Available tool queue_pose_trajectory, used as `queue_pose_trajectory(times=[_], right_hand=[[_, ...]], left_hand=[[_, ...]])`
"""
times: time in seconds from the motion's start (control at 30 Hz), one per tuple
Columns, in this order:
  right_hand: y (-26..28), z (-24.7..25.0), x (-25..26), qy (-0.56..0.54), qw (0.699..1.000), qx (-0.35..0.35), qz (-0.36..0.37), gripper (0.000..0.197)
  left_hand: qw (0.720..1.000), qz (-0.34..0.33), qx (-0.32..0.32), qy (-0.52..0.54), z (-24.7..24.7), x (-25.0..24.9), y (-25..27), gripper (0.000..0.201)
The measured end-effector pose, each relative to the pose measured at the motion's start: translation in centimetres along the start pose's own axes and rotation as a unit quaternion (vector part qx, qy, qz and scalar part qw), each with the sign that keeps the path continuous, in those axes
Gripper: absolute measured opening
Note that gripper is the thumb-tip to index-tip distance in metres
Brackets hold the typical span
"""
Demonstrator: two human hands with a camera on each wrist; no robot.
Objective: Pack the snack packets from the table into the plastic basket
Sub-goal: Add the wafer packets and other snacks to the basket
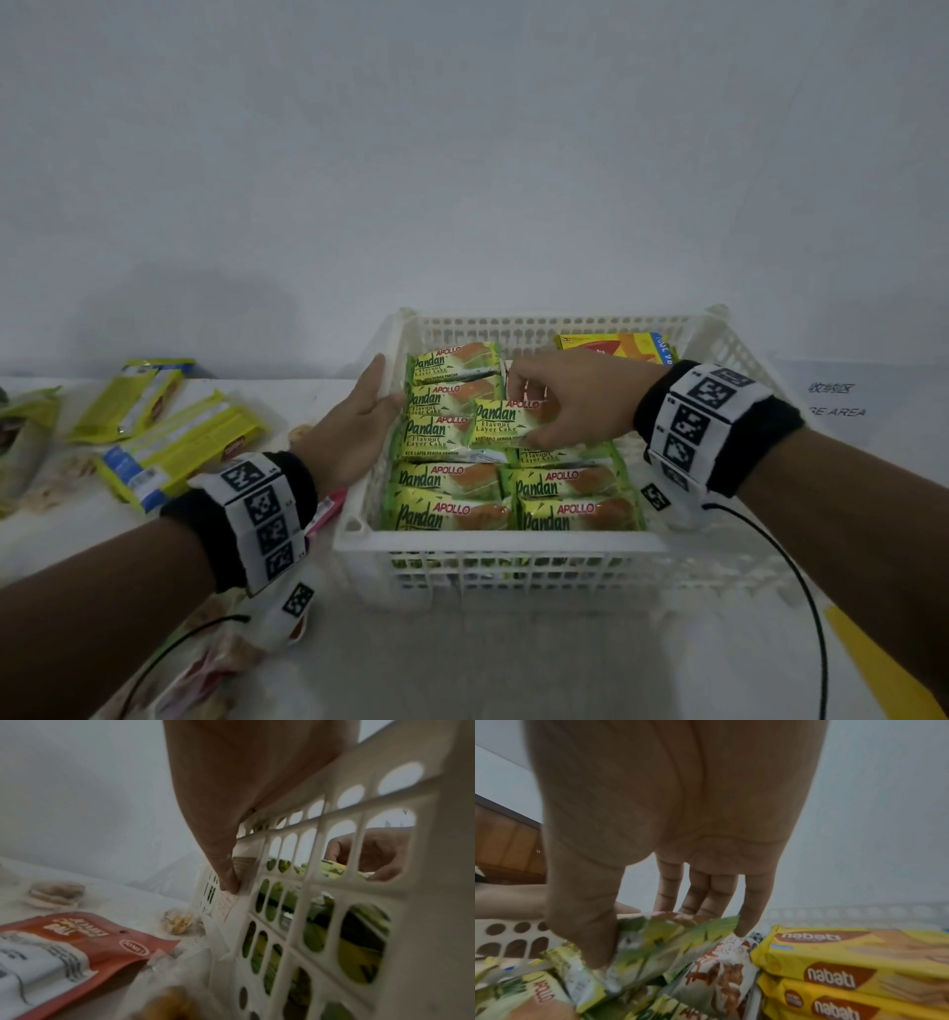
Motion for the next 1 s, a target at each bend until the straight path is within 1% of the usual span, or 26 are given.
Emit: queue_pose_trajectory(times=[0.17,0.3,0.43,0.57,0.73,0.87,1.0], right_hand=[[0.8,-0.2,0.2,-0.025,0.999,0.018,-0.010,0.039],[1.0,-0.2,0.6,-0.027,0.999,0.034,-0.011,0.044],[0.5,-0.2,1.2,-0.054,0.998,0.041,-0.005,0.047],[-0.4,-0.6,2.4,-0.047,0.998,0.049,0.012,0.050],[-1.9,-1.2,3.6,-0.044,0.997,0.046,0.040,0.042],[-2.5,-1.7,4.0,-0.045,0.996,0.053,0.060,0.041],[-1.9,-0.9,3.3,-0.056,0.996,0.059,0.045,0.039]], left_hand=[[1.000,-0.010,-0.009,-0.017,0.0,0.4,-0.3,0.063],[0.999,-0.010,-0.009,-0.034,0.1,0.6,-0.4,0.063],[1.000,-0.007,-0.005,-0.028,0.1,0.7,-0.4,0.063],[1.000,-0.009,-0.004,-0.030,0.1,0.6,-0.2,0.063],[0.999,-0.006,0.001,-0.043,0.1,0.5,-0.2,0.062],[0.999,-0.003,0.002,-0.043,0.1,0.4,-0.1,0.062],[0.999,-0.005,0.003,-0.045,0.2,0.5,-0.1,0.062]])
Point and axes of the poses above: each hand's wrist, its own y-axis away from the middle knuckle, its own z-axis out of the back of the hand, x = y × z, the point moved 3 cm from there along -y, towards the middle knuckle, and after that the axes turned 9 degrees about z, right-handed, at the moved point
